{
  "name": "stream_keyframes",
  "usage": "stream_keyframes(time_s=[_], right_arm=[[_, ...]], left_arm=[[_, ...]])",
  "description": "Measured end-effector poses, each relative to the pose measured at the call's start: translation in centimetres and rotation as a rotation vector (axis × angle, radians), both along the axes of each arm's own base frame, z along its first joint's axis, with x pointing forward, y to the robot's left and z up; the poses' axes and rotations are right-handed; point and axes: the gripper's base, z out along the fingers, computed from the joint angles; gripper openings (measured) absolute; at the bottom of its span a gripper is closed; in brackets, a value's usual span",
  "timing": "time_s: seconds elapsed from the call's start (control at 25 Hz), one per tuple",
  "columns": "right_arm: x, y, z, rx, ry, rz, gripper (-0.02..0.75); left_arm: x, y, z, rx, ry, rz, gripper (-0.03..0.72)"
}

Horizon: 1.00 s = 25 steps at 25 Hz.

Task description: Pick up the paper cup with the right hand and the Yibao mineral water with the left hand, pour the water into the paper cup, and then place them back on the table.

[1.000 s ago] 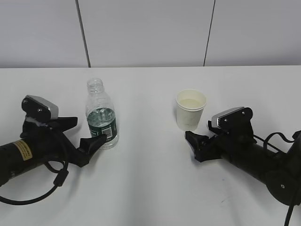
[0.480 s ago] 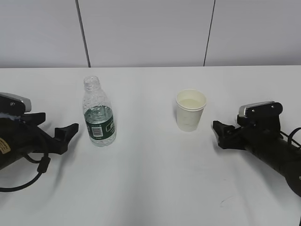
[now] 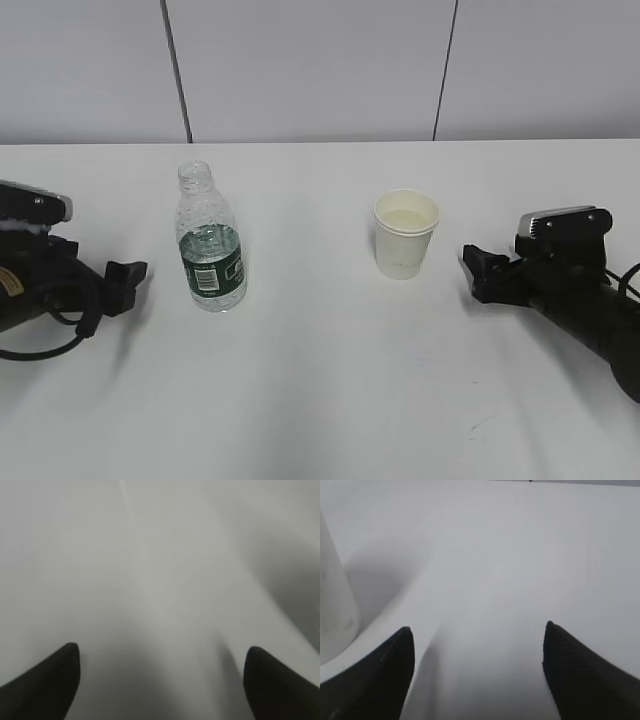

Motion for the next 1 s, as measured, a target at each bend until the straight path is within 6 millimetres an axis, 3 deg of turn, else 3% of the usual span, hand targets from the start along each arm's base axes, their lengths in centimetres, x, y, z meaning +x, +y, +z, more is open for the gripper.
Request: stream_keyframes(time_s=[0.2,0.56,1.0], right_arm=[[1.2,-0.1,1.0,-0.014,0.022,-0.007,0.592],[1.3,-0.5,3.7,-0.049,0.122,-0.043,0.592],[3.2,-1.4,7.9,-0.156,0.459,-0.097,0.592]], left_arm=[[1.7,0.1,2.2,0.033,0.009,0.021,0.594],[4.7,1.1,4.6,0.135,0.331,0.139,0.584],[6.0,1.3,7.1,0.17,0.566,0.203,0.573]])
